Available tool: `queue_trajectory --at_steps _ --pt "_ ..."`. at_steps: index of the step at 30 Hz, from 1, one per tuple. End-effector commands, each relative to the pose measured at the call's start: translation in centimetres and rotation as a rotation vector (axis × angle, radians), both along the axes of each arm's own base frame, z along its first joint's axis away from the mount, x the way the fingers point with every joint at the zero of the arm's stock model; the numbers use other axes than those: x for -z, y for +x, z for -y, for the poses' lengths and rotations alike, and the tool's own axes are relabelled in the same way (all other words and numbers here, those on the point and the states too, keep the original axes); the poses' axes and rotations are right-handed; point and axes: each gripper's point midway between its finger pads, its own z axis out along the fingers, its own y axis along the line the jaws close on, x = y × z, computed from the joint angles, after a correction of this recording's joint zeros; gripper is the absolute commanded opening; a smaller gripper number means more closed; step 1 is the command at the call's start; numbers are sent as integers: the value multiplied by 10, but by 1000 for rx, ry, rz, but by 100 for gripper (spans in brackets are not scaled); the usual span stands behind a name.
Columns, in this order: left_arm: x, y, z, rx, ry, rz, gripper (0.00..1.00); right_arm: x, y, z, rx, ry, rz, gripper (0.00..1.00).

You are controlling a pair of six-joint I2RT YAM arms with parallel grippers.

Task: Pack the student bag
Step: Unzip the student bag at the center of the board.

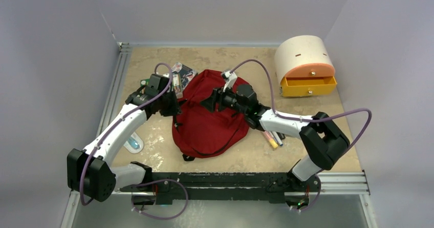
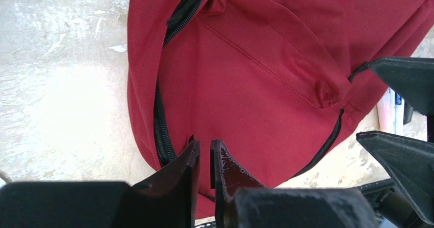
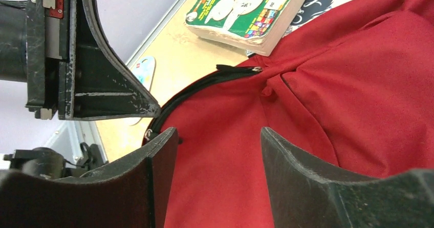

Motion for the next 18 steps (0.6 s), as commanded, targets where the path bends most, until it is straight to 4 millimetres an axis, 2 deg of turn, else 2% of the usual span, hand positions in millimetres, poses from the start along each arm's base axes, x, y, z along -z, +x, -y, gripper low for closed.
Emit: queue_trajectory --at_steps 1,5,11,18 --pt "-21 18 -6 -17 33 98 15 -13 -8 -16 -63 92 -18 59" --pt "-30 26 -14 -58 52 130 20 -2 -22 -32 -42 137 -167 55" --pt "-40 30 -31 -118 50 180 27 7 -55 -60 19 254 -475 56" --pt "-27 30 -45 -173 34 138 29 38 -85 -83 132 357 -918 59"
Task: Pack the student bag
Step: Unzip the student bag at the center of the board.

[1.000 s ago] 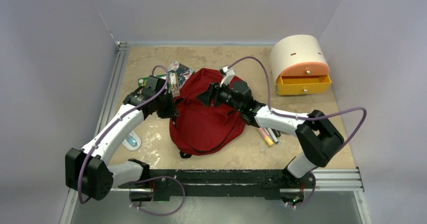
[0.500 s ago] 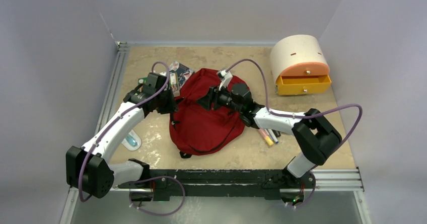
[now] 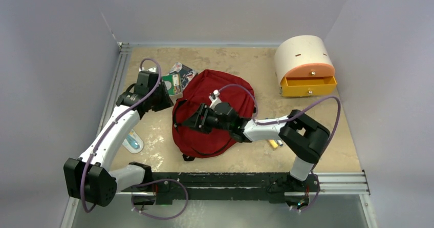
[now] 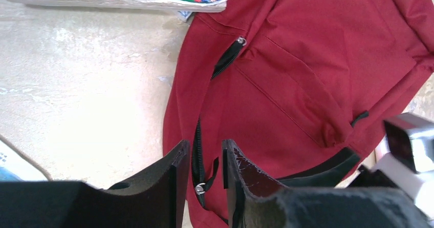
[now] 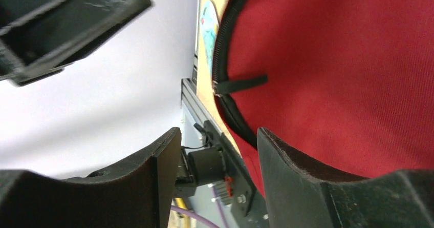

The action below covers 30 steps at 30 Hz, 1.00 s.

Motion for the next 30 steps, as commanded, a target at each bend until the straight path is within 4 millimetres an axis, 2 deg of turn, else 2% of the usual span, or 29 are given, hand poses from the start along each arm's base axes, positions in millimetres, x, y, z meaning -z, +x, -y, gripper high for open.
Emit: queue_trajectory --at_steps 1,4,9,13,19,30 --pt "-3 8 -7 -38 -18 29 29 1 -2 -13 136 109 -330 60" --pt "3 6 1 -20 -69 17 29 2 -4 -18 166 143 -409 60" --pt "16 6 14 27 -123 -8 29 -4 6 -19 235 173 -449 60" --pt "26 5 17 39 -132 -29 28 2 12 -24 271 150 -495 61" --pt "33 3 15 32 -122 -44 28 18 13 -32 292 109 -567 60" --pt "36 3 9 15 -93 -45 27 17 10 -38 313 126 -626 58"
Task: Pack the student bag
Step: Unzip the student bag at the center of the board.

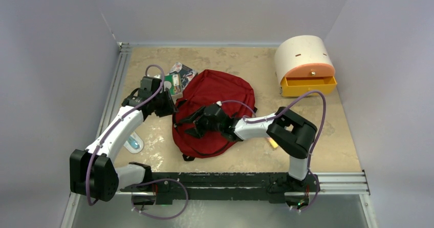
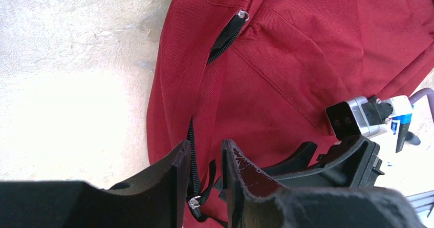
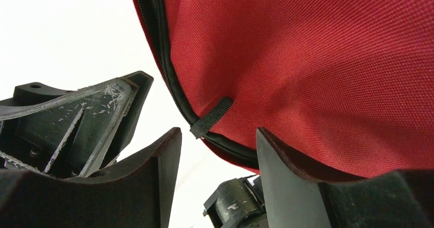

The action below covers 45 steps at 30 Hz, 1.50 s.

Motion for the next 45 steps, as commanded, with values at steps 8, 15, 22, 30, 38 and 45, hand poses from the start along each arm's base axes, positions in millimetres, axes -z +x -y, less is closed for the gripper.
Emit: queue_trajectory --at_steps 8,15,22,30,38,45 --pt "-4 7 -3 -17 4 37 27 -19 5 -18 32 85 -19 54" --pt "-4 5 -4 -17 9 36 27 -16 8 -26 25 90 -14 48" --pt "-1 3 -5 -17 15 32 27 -15 10 -33 11 97 -5 43" --pt "0 2 -6 -19 18 30 26 -18 11 -33 16 106 8 30" --pt "-3 3 -7 -24 23 34 26 -17 10 -31 6 96 23 9" --pt "-12 0 -17 -70 53 41 29 -31 19 -29 3 85 166 0"
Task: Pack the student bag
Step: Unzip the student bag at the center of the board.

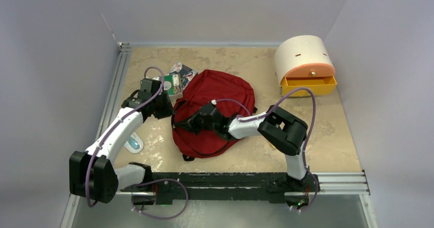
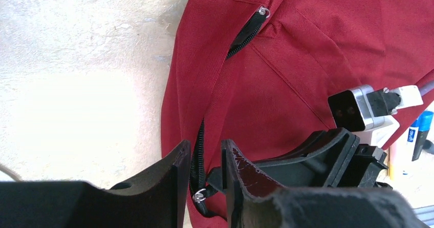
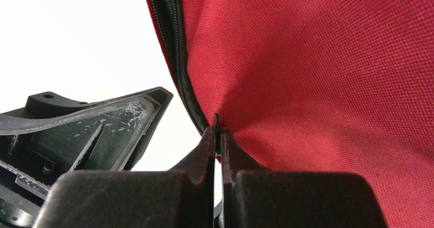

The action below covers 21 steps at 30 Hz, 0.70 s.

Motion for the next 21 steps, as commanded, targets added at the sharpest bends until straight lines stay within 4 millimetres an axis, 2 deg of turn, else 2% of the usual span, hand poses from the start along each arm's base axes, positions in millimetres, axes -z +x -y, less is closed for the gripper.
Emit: queue_trajectory --at_steps 1,5,8,13,17,21 --pt "-21 6 -9 -48 15 57 30 -39 13 -5 13 41 193 0" --pt "-17 1 -8 -46 4 36 39 -61 35 1 68 -4 412 0" --pt "-12 -2 -7 -46 -3 17 41 -73 39 -1 49 -12 552 0" --pt "-2 -5 -6 -60 -17 -9 41 -91 29 -7 -37 49 790 0" --pt "0 -4 -1 -64 -50 -21 41 -87 16 -10 -125 40 928 0" --pt "3 -1 4 -63 -82 -32 41 -84 10 -2 -133 38 1009 0"
